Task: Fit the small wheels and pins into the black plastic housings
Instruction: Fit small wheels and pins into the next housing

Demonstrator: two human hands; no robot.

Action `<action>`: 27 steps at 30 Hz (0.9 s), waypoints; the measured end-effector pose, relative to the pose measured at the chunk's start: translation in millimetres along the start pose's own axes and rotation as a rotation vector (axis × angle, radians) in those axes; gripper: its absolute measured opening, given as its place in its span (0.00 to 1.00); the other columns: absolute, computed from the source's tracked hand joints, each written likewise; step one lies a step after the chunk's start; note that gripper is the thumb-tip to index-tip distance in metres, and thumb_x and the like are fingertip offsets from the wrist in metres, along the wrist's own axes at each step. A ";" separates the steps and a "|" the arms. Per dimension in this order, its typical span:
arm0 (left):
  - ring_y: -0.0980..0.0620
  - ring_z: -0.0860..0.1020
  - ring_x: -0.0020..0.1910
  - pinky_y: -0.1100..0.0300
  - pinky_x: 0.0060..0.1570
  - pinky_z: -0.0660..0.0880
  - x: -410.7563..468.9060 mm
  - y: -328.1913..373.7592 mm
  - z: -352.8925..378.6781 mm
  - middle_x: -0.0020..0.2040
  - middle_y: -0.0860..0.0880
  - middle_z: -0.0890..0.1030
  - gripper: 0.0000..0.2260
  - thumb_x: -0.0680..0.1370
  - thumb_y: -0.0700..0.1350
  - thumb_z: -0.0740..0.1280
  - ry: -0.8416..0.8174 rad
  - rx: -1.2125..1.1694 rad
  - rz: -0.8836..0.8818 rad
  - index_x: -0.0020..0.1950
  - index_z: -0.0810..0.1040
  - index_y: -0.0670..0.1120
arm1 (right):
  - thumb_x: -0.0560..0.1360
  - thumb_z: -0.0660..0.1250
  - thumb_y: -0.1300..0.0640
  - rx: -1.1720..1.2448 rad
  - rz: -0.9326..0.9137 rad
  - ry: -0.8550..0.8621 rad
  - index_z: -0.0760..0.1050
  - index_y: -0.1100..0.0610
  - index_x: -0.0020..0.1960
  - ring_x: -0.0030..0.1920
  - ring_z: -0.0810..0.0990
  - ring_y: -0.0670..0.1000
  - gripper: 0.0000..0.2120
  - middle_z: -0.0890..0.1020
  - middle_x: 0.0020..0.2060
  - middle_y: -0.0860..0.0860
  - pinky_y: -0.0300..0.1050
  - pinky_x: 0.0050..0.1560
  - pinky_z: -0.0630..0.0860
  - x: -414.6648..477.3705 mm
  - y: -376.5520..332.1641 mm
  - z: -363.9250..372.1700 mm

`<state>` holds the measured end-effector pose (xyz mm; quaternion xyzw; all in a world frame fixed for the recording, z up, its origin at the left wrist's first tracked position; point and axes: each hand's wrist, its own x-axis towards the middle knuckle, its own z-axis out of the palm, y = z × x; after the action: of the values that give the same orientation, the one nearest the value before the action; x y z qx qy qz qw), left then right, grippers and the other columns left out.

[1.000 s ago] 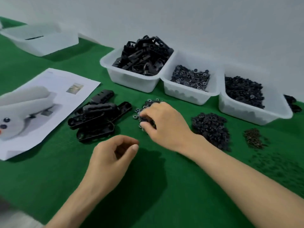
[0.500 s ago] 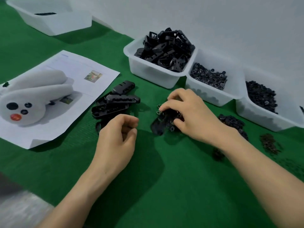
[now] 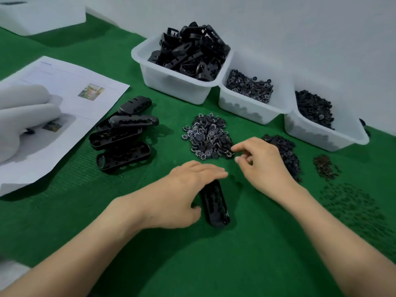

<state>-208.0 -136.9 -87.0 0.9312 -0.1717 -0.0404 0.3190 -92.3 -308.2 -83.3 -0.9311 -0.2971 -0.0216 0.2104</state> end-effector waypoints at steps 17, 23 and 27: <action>0.63 0.69 0.51 0.73 0.54 0.62 -35.2 4.4 22.6 0.48 0.61 0.73 0.21 0.65 0.53 0.74 0.269 -0.109 -0.149 0.57 0.76 0.56 | 0.71 0.67 0.70 0.362 0.078 0.027 0.76 0.51 0.42 0.39 0.78 0.43 0.14 0.80 0.40 0.45 0.37 0.43 0.77 -45.0 -2.2 0.4; 0.64 0.68 0.50 0.76 0.49 0.63 -31.4 5.8 24.2 0.48 0.63 0.73 0.20 0.65 0.52 0.74 0.292 -0.125 -0.201 0.55 0.75 0.55 | 0.71 0.69 0.62 0.122 0.035 0.008 0.81 0.56 0.49 0.32 0.71 0.40 0.07 0.75 0.36 0.46 0.31 0.41 0.68 -36.1 -4.8 7.0; 0.63 0.68 0.50 0.75 0.50 0.64 -31.1 5.6 25.4 0.50 0.63 0.72 0.19 0.66 0.54 0.73 0.279 -0.114 -0.216 0.55 0.76 0.56 | 0.71 0.71 0.58 0.116 0.047 -0.045 0.80 0.53 0.45 0.31 0.70 0.41 0.04 0.75 0.34 0.45 0.36 0.42 0.69 -28.6 -10.5 6.9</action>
<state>-243.4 -145.0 -104.8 0.9211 -0.0222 0.0457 0.3860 -122.3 -313.2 -90.3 -0.9244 -0.2804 0.0216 0.2578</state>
